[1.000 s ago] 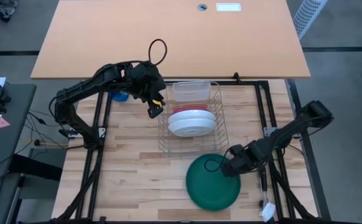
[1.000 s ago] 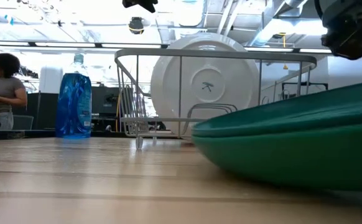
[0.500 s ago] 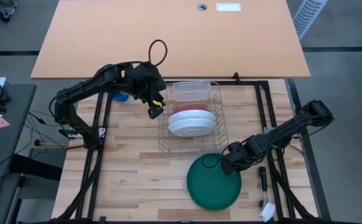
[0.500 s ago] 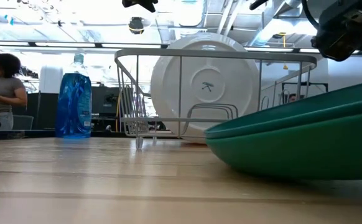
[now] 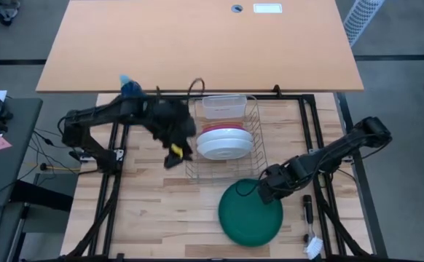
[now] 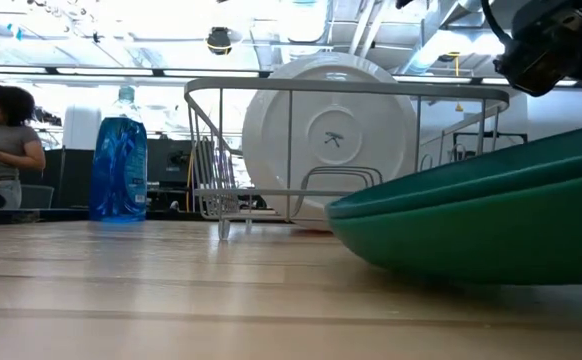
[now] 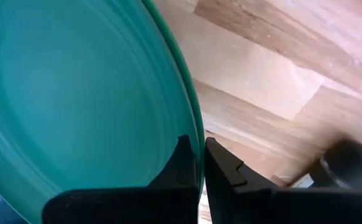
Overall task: Sort dishes
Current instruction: Put the green plate in the dish rack
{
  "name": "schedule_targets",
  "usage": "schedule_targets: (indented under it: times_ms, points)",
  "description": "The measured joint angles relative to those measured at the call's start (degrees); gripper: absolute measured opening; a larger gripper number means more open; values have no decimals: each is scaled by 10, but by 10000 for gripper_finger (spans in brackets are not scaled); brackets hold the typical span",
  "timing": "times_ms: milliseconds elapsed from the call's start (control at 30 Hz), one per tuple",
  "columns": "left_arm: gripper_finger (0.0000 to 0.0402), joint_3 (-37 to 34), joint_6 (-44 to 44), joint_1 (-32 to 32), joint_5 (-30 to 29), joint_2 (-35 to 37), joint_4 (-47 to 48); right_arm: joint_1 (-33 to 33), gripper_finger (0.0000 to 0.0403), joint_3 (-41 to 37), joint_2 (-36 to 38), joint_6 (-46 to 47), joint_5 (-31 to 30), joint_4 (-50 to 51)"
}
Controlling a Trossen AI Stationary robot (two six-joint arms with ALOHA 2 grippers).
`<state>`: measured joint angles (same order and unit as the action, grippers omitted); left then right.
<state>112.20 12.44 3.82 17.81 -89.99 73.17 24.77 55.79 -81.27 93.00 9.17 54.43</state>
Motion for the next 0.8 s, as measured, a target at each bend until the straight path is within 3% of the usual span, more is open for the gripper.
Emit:
schedule_targets:
  times_ms: [167,367,600,800]
  points:
    - [130,-18,78,-110,-80,0,-25,-18,7,0,11,-52,11,2]
    - [130,-153,255,-201,-167,-3,-161,-39,9,0,15,-137,12,19]
    - [130,-351,555,-246,-194,-3,-443,-51,11,0,14,-202,-2,8]
    - [130,-483,796,-302,-325,-5,-696,-50,11,0,14,-224,-18,-33]
